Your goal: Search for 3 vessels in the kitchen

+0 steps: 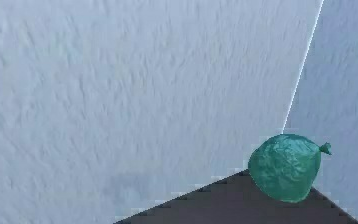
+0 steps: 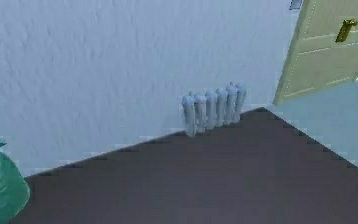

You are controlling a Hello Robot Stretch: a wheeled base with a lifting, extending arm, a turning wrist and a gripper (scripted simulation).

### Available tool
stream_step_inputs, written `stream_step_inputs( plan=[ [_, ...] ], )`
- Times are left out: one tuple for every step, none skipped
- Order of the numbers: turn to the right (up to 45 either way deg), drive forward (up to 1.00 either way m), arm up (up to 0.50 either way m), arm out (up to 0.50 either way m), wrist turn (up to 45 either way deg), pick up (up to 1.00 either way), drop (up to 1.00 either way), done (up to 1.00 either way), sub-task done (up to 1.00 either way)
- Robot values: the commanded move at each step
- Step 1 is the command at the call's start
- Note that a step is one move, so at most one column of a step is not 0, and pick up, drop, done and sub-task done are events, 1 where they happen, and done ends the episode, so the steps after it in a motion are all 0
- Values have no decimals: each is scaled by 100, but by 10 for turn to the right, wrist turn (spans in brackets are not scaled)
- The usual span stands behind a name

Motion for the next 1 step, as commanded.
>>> stream_step_inputs(
  plan=[
    [0, 25, 0, 0, 0, 0, 0, 0, 0]
  ],
)
